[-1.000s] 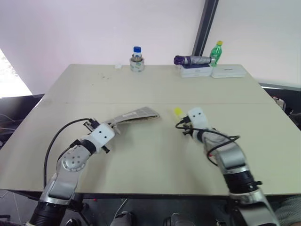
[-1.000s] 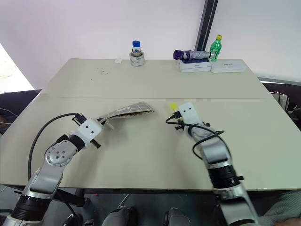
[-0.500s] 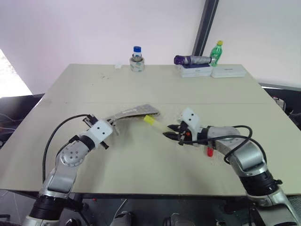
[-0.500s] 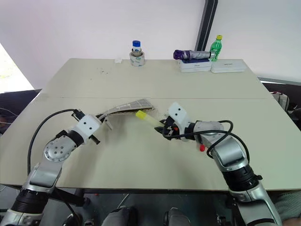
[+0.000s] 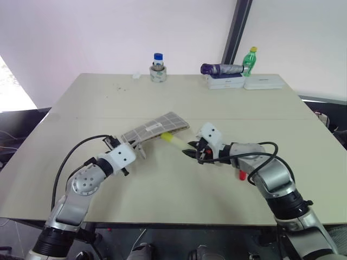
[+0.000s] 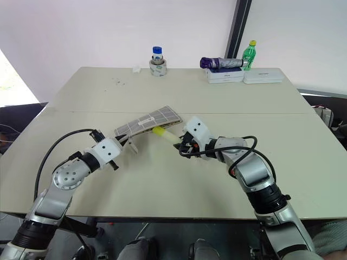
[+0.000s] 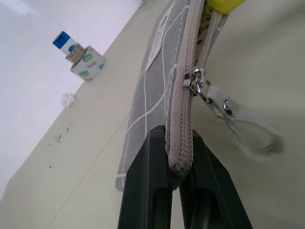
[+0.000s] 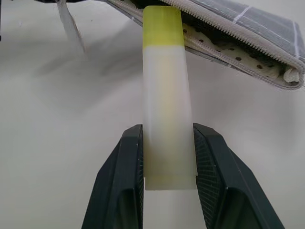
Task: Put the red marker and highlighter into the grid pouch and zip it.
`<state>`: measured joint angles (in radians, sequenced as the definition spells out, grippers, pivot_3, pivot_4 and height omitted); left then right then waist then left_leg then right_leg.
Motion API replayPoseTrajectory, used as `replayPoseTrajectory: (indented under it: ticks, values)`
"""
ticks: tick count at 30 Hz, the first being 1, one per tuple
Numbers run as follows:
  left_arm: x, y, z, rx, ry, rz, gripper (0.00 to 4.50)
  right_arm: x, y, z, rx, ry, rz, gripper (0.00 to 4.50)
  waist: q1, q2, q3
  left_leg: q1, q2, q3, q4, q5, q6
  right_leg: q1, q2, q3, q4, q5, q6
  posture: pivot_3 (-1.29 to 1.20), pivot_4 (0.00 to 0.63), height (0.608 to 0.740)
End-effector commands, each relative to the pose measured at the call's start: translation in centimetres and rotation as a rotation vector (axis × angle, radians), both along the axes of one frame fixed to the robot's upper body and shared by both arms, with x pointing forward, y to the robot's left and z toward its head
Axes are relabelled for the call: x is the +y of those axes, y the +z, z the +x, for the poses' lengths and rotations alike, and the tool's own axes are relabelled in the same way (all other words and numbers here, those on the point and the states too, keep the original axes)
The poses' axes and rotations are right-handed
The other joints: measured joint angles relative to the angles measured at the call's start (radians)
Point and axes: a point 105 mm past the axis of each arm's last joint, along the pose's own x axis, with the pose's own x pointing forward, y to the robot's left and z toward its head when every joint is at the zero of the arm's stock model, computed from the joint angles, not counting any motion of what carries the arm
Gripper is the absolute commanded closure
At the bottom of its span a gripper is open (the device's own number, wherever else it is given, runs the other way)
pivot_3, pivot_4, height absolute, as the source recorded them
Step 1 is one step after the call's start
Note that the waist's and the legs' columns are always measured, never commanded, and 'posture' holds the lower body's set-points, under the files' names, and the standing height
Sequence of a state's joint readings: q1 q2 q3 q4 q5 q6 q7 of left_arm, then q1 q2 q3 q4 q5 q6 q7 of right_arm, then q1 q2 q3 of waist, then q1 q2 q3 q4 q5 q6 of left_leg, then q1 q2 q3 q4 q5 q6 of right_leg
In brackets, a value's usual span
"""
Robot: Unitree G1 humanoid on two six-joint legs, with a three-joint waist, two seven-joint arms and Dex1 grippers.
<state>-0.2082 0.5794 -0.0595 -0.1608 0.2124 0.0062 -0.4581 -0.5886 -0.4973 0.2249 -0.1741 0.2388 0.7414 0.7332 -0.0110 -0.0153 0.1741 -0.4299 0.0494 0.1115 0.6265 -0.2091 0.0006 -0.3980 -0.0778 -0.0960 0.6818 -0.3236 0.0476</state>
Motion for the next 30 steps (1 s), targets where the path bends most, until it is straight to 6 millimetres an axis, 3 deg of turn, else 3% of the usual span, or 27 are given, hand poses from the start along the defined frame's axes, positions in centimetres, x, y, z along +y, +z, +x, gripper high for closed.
replayPoseTrajectory:
  ticks: [1,8,12,15,24,30]
  values:
    - [-0.7,0.7,-0.3,-0.045,-0.044,0.043,4.50,0.5,2.1,0.1,-0.057,0.024,0.031,3.64,-0.001,0.000,0.000,0.000,0.000,0.000,0.000,0.000,0.000,0.000,0.000,0.000,0.000,0.000,0.000,0.00,0.150,0.737]
    - [-1.2,1.0,-0.8,-0.064,-0.098,0.034,4.50,-0.5,2.1,0.8,-0.076,0.007,-0.022,3.64,-0.001,0.000,0.000,0.000,0.000,0.000,0.000,0.000,0.000,0.000,0.000,0.000,0.000,0.000,0.000,0.00,0.150,0.737]
    - [-2.1,0.7,-1.2,-0.045,-0.154,0.028,4.50,0.5,0.7,0.0,-0.120,0.104,-0.143,3.64,-0.001,0.000,0.000,0.000,0.000,0.000,0.000,0.000,0.000,0.000,0.000,0.000,0.000,0.000,0.000,0.00,0.150,0.737]
    - [-2.6,0.4,-1.5,-0.064,-0.209,0.120,4.50,1.0,0.8,0.3,-0.112,0.115,-0.154,3.64,-0.004,0.000,0.000,0.000,0.000,0.000,0.000,0.000,0.000,0.000,0.000,0.000,0.000,0.000,0.000,0.00,0.150,0.737]
    - [-3.5,0.4,-1.7,-0.065,-0.269,0.105,4.50,2.9,0.7,-0.7,-0.106,0.205,-0.158,3.64,-0.002,0.000,0.000,0.000,0.000,0.000,0.000,0.000,0.000,0.000,0.000,0.000,0.000,0.000,0.000,0.00,0.150,0.737]
    - [-2.9,0.7,-1.3,-0.061,-0.221,0.066,4.50,2.5,1.2,-0.2,-0.111,0.176,-0.132,0.64,0.000,0.000,0.000,0.000,0.000,0.000,0.000,0.000,0.000,0.000,0.000,0.000,0.000,0.000,0.000,0.00,0.150,0.737]
